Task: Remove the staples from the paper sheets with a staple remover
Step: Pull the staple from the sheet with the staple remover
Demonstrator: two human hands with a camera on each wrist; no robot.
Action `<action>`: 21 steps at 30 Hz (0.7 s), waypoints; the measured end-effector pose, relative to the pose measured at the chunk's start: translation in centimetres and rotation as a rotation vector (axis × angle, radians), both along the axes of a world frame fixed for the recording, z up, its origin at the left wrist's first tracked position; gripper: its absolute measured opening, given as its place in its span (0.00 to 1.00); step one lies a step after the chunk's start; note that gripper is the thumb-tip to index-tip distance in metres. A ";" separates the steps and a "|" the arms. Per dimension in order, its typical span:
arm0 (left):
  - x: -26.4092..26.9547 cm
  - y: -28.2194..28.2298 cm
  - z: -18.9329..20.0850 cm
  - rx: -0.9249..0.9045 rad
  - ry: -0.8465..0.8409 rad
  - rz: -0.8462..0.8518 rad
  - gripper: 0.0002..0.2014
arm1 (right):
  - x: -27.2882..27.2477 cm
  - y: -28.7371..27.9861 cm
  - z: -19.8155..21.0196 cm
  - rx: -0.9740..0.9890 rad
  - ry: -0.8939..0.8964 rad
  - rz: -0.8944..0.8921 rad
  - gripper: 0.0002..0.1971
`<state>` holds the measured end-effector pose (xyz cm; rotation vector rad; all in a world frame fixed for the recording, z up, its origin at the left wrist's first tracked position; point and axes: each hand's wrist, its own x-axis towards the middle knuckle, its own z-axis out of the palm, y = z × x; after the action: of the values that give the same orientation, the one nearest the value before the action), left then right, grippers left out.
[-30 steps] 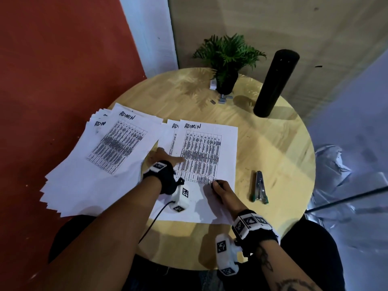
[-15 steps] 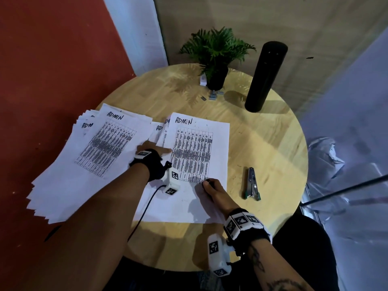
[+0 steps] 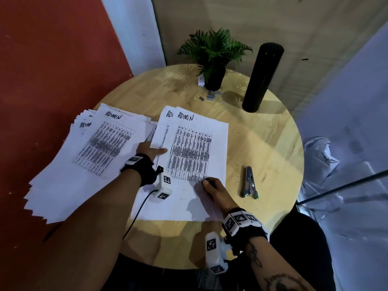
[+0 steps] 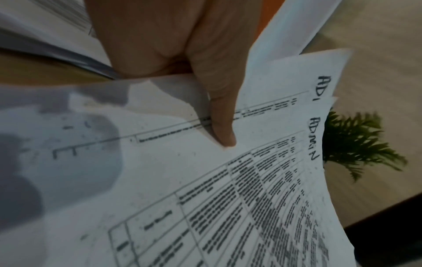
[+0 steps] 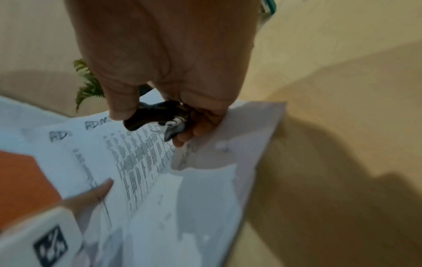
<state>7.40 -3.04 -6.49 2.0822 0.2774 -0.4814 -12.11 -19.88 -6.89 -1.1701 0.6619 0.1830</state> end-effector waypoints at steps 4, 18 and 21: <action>-1.3 0.1 1.5 -0.088 -0.161 0.056 0.20 | 0.5 -1.2 1.7 -0.031 0.035 0.007 0.08; -4.3 3.6 15.2 -0.535 -0.386 -0.013 0.23 | 3.3 -5.4 18.8 -0.274 -0.461 -0.021 0.09; -4.8 4.3 17.6 -0.554 -0.389 -0.072 0.20 | 2.8 -5.6 22.4 -0.217 -0.552 0.007 0.27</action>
<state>2.58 1.24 11.12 1.5976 -0.1490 -0.1581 -9.35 -25.52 15.47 -1.3556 0.1912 -0.2092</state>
